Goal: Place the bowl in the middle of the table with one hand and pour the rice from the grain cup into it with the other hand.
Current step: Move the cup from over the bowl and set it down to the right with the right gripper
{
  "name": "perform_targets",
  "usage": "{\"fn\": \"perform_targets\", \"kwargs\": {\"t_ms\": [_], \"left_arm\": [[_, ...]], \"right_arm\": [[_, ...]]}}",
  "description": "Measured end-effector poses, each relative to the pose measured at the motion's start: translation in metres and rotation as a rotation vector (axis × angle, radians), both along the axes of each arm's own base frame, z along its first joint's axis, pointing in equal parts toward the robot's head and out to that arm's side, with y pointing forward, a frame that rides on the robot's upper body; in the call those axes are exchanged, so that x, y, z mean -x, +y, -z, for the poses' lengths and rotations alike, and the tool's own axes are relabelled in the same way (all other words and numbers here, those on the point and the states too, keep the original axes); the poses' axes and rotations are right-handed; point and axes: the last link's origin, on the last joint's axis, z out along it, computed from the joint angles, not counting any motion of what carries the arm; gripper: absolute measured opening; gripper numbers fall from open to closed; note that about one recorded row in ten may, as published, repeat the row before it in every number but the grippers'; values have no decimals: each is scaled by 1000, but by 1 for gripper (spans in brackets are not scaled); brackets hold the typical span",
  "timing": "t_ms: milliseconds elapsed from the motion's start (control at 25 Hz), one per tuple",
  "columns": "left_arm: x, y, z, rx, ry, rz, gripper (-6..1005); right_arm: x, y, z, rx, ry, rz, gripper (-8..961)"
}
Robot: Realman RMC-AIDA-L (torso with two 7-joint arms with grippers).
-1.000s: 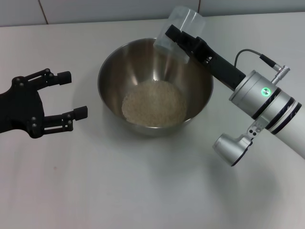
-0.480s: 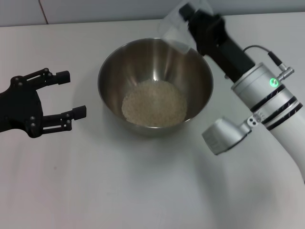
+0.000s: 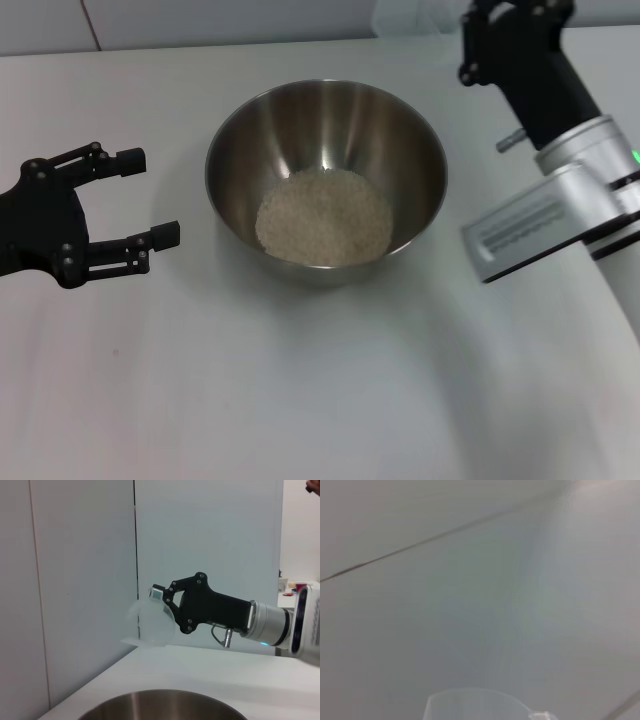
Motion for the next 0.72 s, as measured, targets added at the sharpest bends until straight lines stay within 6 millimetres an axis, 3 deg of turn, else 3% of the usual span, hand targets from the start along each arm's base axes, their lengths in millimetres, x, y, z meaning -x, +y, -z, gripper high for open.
{"fn": "perform_targets", "kwargs": {"t_ms": [240, 480, 720], "left_arm": [[-2, 1, 0, 0, 1, 6, 859], [-1, 1, 0, -1, 1, 4, 859], [-2, 2, 0, 2, 2, 8, 859]], "right_arm": [[-31, -2, -20, 115, 336, 87, 3], [-76, -5, -39, 276, 665, 198, 3], [-108, -13, -41, 442, 847, 323, 3]]}}
